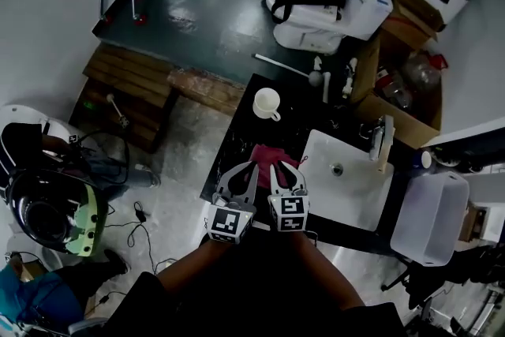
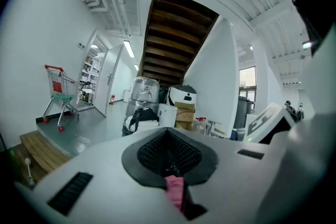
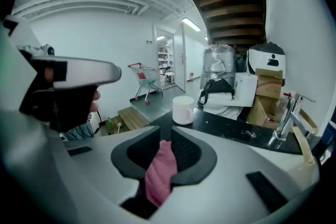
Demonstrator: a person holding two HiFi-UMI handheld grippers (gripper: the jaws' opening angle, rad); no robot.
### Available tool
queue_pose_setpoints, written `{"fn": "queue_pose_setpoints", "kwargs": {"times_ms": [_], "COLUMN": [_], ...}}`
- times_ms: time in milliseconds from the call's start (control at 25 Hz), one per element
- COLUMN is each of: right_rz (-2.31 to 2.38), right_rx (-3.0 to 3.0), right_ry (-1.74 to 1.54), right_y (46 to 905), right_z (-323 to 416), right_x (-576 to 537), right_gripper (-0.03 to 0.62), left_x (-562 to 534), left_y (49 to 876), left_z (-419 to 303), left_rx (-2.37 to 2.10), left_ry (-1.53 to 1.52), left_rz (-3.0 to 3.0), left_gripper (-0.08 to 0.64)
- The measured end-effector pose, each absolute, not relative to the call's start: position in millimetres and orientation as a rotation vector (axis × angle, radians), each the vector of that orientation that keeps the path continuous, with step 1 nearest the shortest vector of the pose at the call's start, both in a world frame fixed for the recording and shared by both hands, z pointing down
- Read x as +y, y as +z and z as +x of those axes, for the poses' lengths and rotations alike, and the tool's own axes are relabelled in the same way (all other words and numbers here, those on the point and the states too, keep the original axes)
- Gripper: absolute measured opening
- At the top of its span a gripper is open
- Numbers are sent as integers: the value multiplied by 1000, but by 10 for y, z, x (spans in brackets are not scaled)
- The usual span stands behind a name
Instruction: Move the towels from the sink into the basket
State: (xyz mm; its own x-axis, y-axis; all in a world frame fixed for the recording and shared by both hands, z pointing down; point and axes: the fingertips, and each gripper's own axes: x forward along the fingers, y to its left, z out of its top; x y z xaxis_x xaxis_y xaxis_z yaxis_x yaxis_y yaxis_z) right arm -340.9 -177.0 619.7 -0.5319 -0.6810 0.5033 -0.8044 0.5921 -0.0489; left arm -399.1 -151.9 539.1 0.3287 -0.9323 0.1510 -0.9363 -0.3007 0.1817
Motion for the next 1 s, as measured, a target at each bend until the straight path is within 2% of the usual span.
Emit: {"fn": "queue_pose_setpoints", "kwargs": {"times_ms": [40, 120, 240, 520, 680, 1000], "right_rz": [1180, 1178, 1154, 1095, 1071, 1101], "right_rx": [-2366, -2321, -2255, -2134, -2081, -2104], "right_ry": [414, 492, 556, 628, 617, 546], "right_y": [6322, 6545, 6834, 7345, 7519, 7508], "right_z": [-3431, -3452, -3490, -3534, -3561, -3584], "right_x": [-1776, -1793, -1818, -1805, -1810, -1792], "right_gripper": [96, 127, 213, 340, 367, 360], "left_x": [-1522, -1529, -1537, -1533, -1574, -1575], "left_y": [5416, 5418, 5409, 5490, 5548, 5520], "left_z": [-4012, -4056, -4099, -4218, -4330, -4361], "left_rx": [-1684, -1670, -1643, -1648, -1636, -1630], "left_ry": [29, 45, 49, 42, 99, 72], "left_rz": [2360, 2370, 2395, 2412, 2414, 2407], "left_gripper": [3, 3, 3, 3, 3, 3]}}
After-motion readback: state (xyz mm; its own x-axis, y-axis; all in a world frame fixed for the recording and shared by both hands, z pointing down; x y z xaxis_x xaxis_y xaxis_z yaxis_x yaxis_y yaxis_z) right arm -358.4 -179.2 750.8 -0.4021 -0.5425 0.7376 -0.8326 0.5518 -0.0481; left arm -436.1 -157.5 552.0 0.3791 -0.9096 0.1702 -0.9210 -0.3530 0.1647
